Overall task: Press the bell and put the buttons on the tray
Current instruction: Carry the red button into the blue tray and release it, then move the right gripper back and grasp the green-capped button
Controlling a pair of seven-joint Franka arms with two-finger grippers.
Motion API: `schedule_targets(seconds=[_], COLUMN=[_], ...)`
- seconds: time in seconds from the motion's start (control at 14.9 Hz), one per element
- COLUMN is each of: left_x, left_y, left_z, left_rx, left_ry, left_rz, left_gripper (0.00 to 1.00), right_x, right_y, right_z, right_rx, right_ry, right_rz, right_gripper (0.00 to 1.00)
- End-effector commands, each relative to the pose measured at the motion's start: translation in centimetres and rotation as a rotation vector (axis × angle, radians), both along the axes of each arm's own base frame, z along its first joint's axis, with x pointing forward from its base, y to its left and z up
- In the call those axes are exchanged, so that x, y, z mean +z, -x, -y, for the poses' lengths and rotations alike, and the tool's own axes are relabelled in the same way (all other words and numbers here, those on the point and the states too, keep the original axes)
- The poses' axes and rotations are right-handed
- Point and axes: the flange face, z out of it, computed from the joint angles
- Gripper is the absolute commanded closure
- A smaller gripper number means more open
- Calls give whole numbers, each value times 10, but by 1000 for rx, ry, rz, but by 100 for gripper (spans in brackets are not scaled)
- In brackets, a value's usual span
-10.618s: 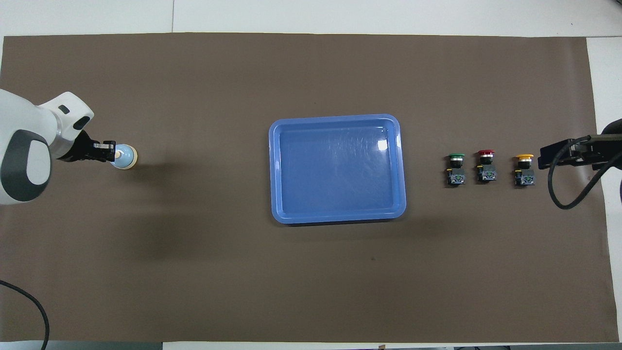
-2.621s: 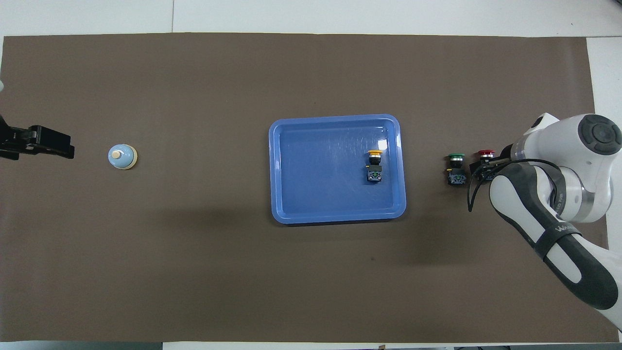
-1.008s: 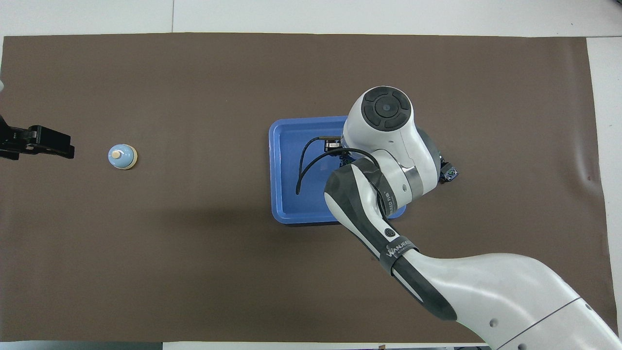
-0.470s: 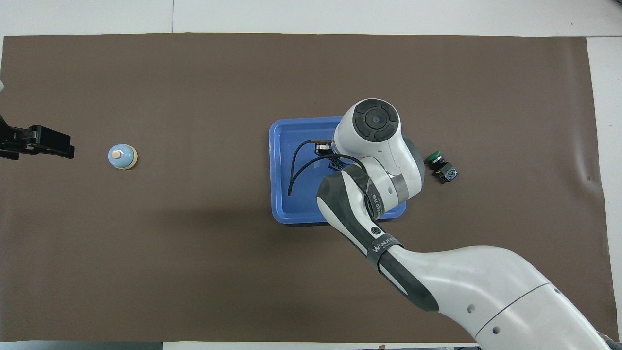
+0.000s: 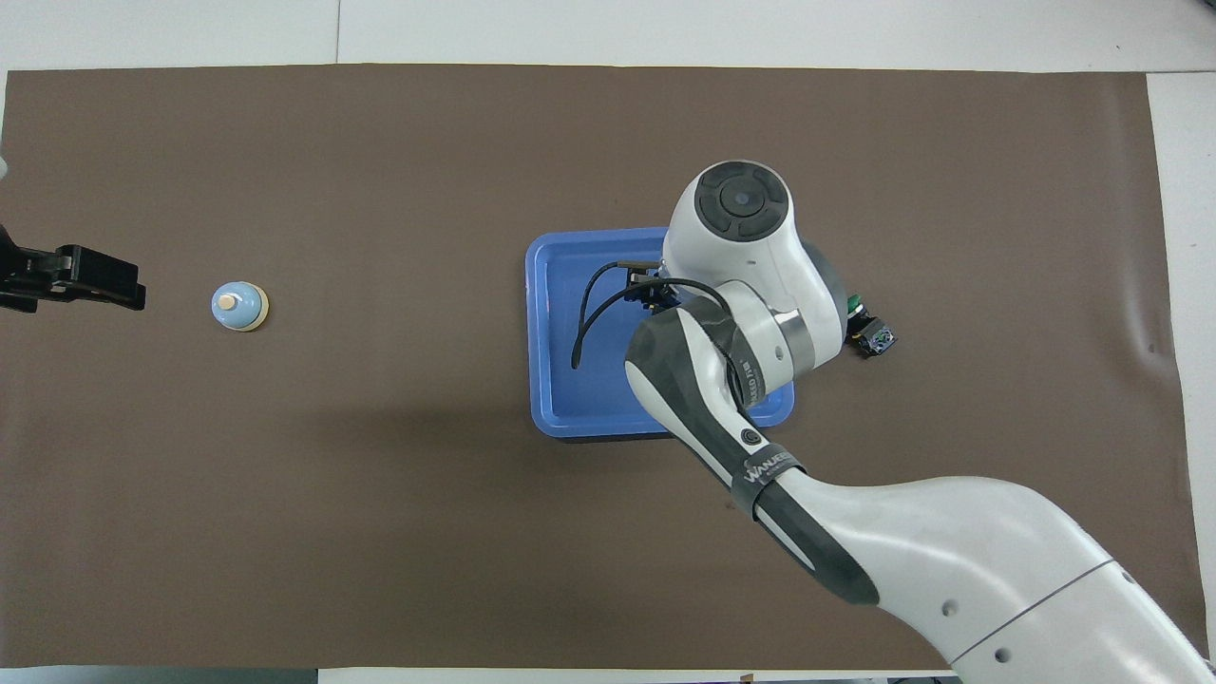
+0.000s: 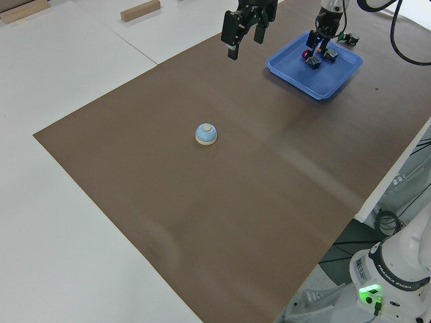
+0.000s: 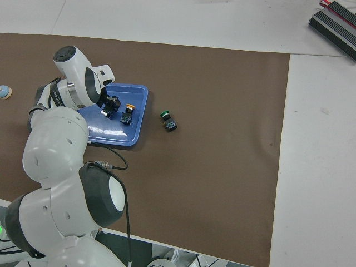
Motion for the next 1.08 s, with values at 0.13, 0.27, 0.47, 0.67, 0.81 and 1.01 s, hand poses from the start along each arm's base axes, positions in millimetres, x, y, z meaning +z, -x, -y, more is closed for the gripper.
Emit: schedule_targets(seconds=[0.13, 0.27, 0.47, 0.67, 0.81, 1.01], left_x=[3, 3, 3, 3, 3, 3], left_y=[0, 0, 0, 0, 0, 0], left_z=[-2, -2, -2, -2, -2, -2], left_rx=[11, 11, 11, 11, 11, 11], left_ry=[-9, -9, -9, -9, -9, -9], left_rz=[8, 8, 8, 8, 8, 8], left_gripper=[0, 0, 0, 0, 0, 0], right_x=[30, 25, 10, -21, -36, -47], right_y=[-19, -9, 1, 35, 50, 67], right_z=[115, 136, 196, 220, 224, 224], right_rx=[292, 412, 574, 640, 660, 666], right_ry=[-1, -5, -22, -13, -11, -8], right_rz=[-18, -35, -38, 19, 30, 40], right_gripper=[0, 0, 0, 0, 0, 0])
